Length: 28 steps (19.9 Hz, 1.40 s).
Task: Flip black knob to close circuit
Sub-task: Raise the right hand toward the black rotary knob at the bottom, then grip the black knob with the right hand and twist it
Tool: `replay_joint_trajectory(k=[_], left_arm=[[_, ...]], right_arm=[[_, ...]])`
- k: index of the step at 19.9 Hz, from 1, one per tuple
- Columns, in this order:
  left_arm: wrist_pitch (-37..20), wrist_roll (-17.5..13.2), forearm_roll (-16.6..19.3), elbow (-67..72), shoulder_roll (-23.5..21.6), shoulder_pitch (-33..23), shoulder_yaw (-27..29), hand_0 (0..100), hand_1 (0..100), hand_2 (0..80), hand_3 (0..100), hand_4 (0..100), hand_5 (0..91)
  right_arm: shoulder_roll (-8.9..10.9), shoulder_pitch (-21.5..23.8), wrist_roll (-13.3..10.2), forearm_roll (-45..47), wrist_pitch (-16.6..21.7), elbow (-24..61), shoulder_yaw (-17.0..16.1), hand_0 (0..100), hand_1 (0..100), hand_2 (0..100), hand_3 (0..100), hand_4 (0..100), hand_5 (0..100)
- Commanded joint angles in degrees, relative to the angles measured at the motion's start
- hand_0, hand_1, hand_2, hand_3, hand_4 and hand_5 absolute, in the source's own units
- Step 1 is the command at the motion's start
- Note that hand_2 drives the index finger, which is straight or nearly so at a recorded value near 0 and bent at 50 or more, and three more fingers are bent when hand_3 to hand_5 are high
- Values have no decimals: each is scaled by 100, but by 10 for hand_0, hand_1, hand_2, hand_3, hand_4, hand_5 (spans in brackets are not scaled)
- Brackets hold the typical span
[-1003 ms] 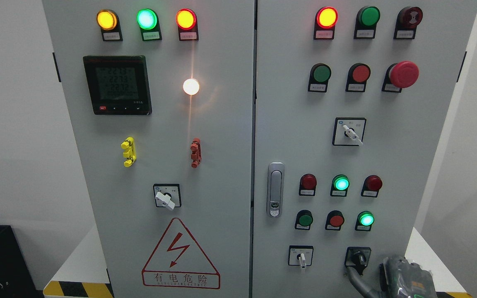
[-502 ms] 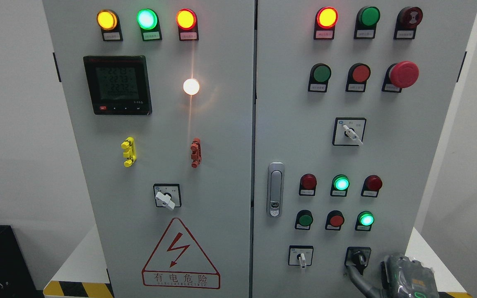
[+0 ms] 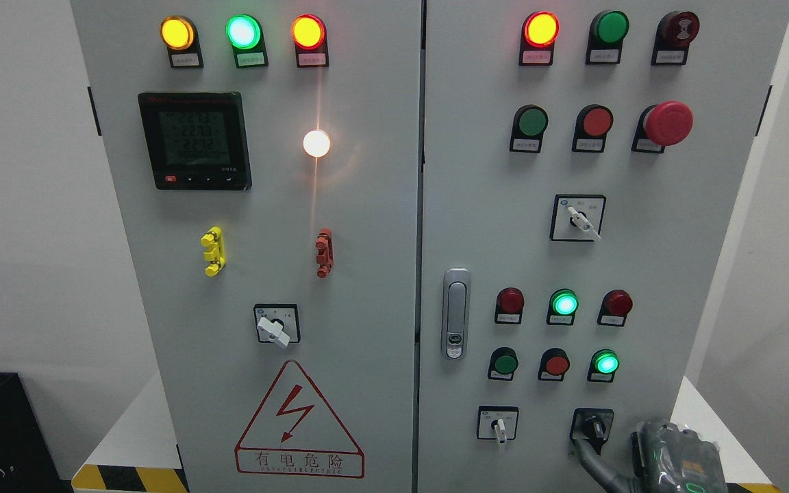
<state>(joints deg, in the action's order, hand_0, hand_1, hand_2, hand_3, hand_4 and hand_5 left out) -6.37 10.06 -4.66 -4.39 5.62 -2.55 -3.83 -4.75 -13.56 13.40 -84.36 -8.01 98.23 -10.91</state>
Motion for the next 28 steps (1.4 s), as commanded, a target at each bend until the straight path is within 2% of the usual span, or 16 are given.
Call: replay_joint_trajectory(k=[1, 28], left_arm=[[-4, -4, 0, 0, 0, 0, -4, 120, 556, 0, 0, 0, 0], [-4, -4, 0, 0, 0, 0, 5, 120, 556, 0, 0, 0, 0]], right_arm=[[10, 12, -4, -19, 10, 3, -139, 0, 0, 981, 1000, 1000, 1000], [89, 3, -56, -80, 10, -14, -157, 0, 0, 977, 1000, 1000, 1000]])
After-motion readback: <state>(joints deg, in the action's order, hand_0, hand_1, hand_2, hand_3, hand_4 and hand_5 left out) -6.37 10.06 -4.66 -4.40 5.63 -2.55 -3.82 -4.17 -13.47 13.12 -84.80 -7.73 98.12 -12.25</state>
